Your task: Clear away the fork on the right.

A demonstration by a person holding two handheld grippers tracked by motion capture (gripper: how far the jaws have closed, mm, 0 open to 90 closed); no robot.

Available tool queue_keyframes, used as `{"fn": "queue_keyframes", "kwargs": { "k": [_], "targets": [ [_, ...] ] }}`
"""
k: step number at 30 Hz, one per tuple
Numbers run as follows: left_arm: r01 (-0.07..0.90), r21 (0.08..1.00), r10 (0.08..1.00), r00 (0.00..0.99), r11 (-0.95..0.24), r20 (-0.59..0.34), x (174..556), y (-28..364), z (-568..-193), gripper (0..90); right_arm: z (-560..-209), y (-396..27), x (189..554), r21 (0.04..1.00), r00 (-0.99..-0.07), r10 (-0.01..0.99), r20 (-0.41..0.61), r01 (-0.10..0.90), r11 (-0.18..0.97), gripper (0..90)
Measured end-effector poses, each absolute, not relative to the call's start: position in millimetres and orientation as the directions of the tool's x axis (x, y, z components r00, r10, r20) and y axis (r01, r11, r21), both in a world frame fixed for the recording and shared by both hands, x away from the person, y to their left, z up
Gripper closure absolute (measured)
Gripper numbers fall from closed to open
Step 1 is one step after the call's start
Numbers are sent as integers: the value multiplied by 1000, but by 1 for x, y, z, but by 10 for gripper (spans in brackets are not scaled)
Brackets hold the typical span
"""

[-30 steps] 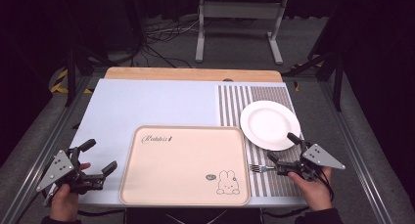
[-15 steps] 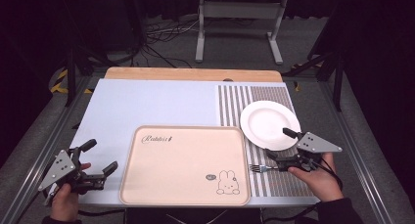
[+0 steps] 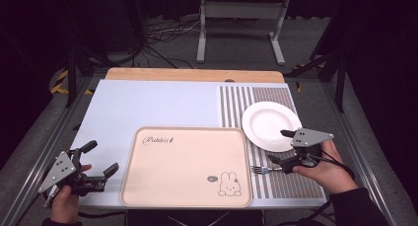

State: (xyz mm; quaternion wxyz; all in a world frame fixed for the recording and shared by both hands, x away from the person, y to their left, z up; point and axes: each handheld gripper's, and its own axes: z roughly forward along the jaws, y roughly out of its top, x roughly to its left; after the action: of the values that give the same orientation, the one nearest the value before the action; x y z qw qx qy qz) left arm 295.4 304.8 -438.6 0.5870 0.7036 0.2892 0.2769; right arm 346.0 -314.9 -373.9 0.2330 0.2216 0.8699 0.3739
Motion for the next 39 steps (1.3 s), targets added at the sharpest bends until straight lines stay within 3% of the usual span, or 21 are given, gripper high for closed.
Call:
{"fn": "queue_keyframes", "kwargs": {
  "k": [19, 39],
  "targets": [
    [79, 987, 733, 678, -141, 51, 295, 305, -438, 0, -366, -306, 358, 511, -896, 368, -247, 202, 836, 144],
    [75, 986, 731, 680, -150, 59, 295, 305, -438, 0, -378, -299, 364, 362, -953, 229, -201, 145, 921, 192]
  ]
}}
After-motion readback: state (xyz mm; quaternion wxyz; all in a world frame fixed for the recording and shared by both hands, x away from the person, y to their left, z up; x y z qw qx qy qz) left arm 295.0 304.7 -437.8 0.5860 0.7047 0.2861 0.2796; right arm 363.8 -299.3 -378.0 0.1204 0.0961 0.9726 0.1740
